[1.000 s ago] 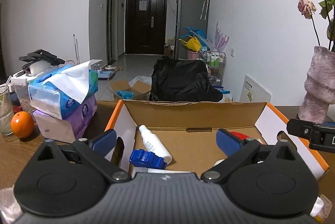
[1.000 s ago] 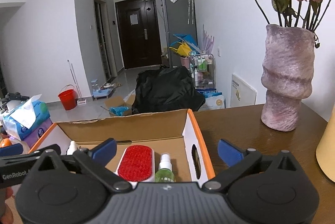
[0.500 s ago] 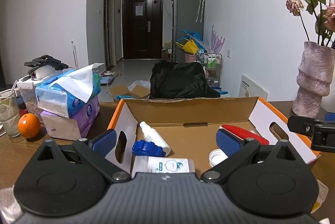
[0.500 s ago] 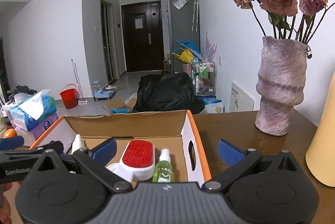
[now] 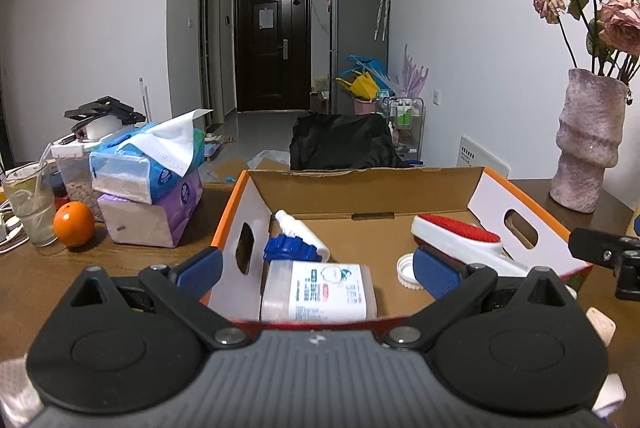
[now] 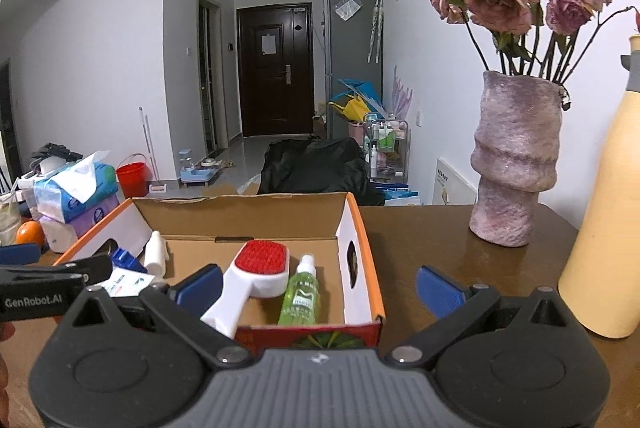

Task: Organize rigid objects
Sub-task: 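Withdraw both open grippers from the box toward the caps on the table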

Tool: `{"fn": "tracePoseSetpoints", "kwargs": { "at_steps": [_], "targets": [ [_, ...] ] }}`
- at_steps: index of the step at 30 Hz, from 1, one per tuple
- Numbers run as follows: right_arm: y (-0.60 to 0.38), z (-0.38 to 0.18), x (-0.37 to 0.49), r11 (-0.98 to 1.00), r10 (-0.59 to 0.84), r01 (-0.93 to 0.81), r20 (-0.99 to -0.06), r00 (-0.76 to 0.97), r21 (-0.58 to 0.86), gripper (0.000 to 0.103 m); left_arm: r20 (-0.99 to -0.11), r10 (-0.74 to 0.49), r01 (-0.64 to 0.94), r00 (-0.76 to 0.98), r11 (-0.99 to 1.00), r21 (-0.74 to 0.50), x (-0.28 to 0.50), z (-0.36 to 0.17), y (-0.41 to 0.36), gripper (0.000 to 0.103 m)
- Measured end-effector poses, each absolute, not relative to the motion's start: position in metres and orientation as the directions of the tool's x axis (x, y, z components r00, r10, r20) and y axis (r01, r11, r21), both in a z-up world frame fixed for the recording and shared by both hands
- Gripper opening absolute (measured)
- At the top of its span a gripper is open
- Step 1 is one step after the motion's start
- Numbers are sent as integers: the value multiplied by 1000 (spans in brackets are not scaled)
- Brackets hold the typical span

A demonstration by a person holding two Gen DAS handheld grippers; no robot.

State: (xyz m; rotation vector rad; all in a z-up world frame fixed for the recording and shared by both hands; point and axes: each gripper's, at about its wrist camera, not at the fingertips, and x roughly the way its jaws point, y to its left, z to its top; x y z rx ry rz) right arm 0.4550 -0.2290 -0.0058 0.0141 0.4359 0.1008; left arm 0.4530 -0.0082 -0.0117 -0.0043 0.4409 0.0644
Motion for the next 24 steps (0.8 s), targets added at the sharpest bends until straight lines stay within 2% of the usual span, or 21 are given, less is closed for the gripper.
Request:
{"fn": "tracePoseSetpoints", "kwargs": {
  "at_steps": [24],
  "targets": [
    [-228,-25,373,995,91,-100,-474,876,7,103,-466,68,-58,882,998,37,379,-24,-11,103]
  ]
}}
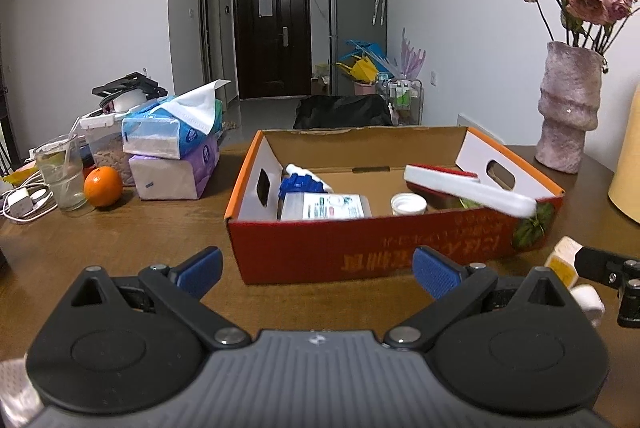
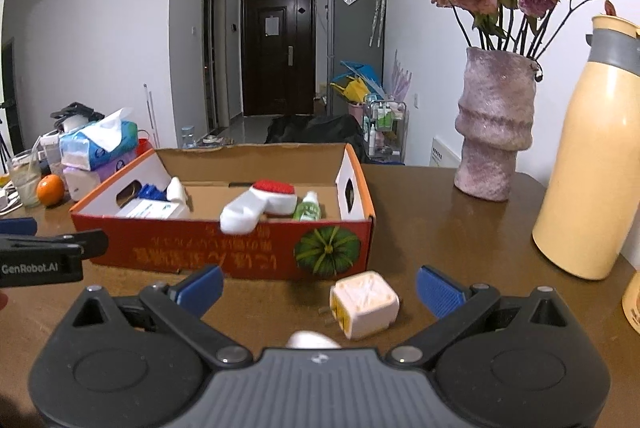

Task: Organize rigid objects
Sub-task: 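Withdraw both open grippers from the box toward the caps on the table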

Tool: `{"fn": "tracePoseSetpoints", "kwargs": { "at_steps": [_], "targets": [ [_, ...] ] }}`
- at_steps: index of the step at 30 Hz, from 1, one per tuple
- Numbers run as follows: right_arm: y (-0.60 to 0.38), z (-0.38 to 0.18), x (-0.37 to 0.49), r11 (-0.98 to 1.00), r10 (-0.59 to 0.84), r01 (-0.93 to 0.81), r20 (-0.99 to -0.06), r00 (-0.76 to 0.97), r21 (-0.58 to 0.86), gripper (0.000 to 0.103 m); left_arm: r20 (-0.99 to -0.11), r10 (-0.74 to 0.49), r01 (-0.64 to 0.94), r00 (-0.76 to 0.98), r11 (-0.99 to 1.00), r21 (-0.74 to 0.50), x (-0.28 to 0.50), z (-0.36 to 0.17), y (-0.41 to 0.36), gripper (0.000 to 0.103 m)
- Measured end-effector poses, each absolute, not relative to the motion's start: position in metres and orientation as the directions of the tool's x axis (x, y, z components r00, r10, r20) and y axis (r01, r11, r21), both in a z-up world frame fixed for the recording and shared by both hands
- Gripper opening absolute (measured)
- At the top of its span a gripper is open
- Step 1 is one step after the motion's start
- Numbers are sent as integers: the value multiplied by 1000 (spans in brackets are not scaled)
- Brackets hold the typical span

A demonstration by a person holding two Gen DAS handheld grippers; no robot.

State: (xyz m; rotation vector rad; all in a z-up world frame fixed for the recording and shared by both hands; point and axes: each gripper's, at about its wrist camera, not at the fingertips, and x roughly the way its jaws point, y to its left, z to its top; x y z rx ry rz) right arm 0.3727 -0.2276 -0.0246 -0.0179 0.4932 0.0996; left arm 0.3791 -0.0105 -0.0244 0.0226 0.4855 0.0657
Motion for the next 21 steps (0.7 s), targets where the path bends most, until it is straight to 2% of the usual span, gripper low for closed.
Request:
{"fn": "tracePoseSetpoints", "kwargs": {
  "at_steps": [21],
  "targets": [
    [-223,-58,313,995,65,-97,-554,830,-28,102,-519,53,-14,853,997,79,316,-42,-7,103]
  ]
}}
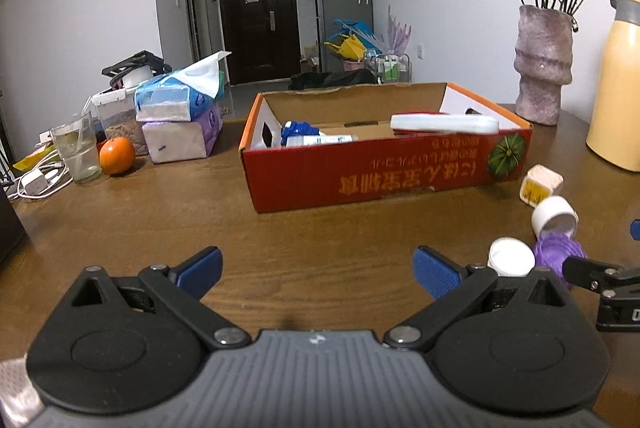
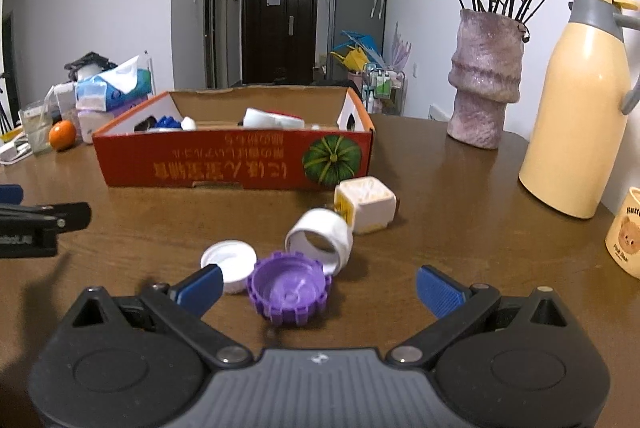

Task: Organize rigid objects
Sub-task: 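Grasp the purple cap with the right gripper while the left approaches the white cap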

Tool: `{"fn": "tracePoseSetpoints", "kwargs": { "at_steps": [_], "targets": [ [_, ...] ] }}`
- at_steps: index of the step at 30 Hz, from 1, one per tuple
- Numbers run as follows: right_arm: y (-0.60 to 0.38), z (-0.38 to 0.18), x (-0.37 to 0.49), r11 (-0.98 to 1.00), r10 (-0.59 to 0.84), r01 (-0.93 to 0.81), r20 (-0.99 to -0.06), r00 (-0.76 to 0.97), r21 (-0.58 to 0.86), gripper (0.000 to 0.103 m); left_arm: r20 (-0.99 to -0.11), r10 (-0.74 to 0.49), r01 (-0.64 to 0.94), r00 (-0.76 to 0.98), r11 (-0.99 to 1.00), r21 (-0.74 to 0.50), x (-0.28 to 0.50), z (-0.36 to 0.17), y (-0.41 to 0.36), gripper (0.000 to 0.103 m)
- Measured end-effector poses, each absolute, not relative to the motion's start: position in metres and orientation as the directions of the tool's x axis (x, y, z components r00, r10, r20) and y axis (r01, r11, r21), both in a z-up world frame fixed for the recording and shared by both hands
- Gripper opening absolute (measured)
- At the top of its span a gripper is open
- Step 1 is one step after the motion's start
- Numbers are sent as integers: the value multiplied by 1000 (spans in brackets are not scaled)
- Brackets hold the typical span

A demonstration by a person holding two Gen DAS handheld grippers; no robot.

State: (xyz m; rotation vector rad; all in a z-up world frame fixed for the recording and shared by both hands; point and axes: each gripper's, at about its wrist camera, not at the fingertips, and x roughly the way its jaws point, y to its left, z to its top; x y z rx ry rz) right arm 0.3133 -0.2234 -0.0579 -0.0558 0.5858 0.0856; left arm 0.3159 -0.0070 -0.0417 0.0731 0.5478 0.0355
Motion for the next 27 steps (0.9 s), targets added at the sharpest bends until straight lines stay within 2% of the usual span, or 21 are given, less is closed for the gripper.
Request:
{"fn": "tracePoseSetpoints", "kwargs": {
  "at_steps": [9,15,16,18,19,27],
  "targets": [
    [-216,-72,320,994,66,-103,-576,815,-31,91,-542,42,-7,839,998,66,313,-47,-3,103],
    [-215,-78,329,994,82,-105,-586,806,-5,78,-549,31,2,835,998,60,315,-48,-3,103],
    [-214,-79,330,994,82,-106,-592,802,-5,74,-549,30,3,835,998,60,315,-48,-3,103],
    [-213,-83,333,993,92,-119,-609,788,-5,56,-551,32,3,834,998,63,316,-48,-4,103],
    [-213,-83,333,992,107,-130,-609,786,6,52,-551,30,5,834,998,63,316,-48,-4,103],
    [-213,-76,323,990,116,-140,-566,816,1,52,-557,16,27,830,997,69,319,-51,-11,103]
  ]
}}
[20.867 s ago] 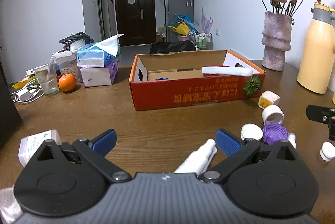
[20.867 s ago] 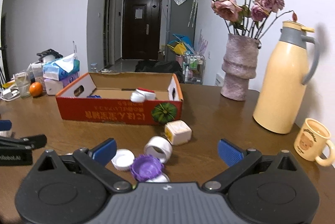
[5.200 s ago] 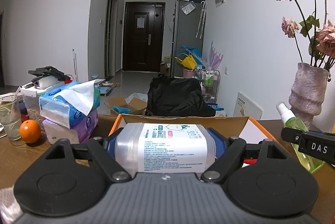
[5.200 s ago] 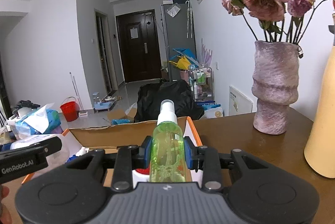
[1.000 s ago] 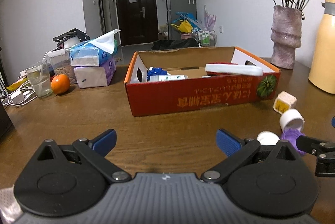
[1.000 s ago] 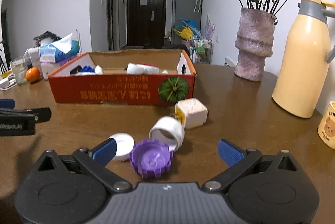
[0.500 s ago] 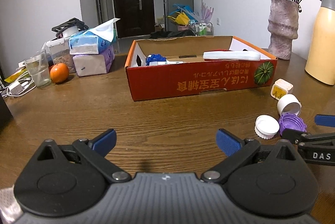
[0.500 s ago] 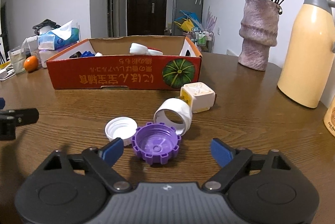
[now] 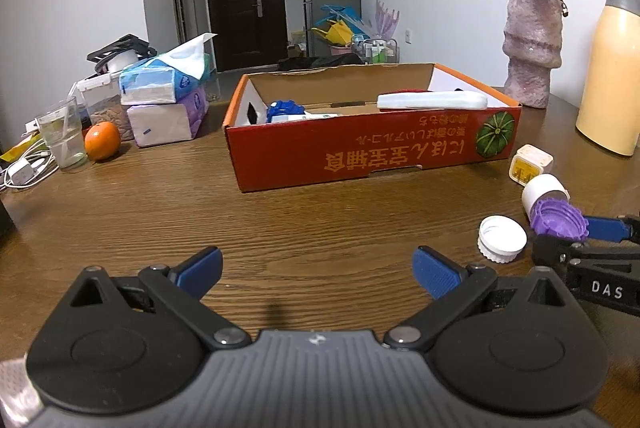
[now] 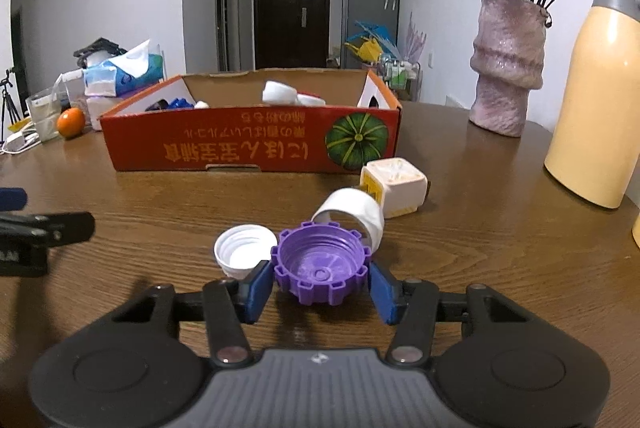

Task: Organize rigid objects
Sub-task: 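Grasp the purple cap with the right gripper while the left approaches the white cap, then grasp the white cap with the left gripper while the right holds the purple cap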

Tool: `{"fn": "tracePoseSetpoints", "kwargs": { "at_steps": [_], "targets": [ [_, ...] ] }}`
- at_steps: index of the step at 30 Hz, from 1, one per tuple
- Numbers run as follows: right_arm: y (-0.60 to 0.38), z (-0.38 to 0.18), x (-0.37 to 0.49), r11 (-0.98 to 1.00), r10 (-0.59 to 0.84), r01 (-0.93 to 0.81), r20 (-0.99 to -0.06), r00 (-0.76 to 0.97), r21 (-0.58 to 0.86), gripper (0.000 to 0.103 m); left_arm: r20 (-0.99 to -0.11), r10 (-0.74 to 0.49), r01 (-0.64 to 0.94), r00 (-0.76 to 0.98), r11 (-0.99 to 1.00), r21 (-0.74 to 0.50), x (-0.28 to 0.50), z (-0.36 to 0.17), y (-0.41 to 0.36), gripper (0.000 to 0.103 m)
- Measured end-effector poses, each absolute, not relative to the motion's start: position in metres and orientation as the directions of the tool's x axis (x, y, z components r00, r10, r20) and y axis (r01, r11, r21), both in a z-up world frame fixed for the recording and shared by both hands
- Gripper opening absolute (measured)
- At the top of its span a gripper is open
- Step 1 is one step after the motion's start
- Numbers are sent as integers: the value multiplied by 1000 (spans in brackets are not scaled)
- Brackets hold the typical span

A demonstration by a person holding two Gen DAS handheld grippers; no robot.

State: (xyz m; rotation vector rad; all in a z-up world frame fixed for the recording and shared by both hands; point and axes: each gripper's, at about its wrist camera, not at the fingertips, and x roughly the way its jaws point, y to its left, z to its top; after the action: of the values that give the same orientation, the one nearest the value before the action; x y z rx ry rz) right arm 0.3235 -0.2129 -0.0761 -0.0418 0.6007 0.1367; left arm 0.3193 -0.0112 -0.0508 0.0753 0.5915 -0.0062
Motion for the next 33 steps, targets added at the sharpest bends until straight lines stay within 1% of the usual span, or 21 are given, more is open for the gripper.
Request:
{"fn": "tracePoseSetpoints", "kwargs": {
  "at_steps": [10,24,33],
  "targets": [
    [-222,-61,315,990,132,-142,-507,852,18,52,-572,-19,70,820,995,68,330,-56,-33,103],
    [-244,-47,305,991,128,-129,-443,888,28,52,-607,-79,111,791,994,16,350,-62,-70,103],
    [-267,-45,306,995,95,-93,-427,899,26,52,-613,-92,150,785,988,43,356,-67,-103,103]
  ]
}}
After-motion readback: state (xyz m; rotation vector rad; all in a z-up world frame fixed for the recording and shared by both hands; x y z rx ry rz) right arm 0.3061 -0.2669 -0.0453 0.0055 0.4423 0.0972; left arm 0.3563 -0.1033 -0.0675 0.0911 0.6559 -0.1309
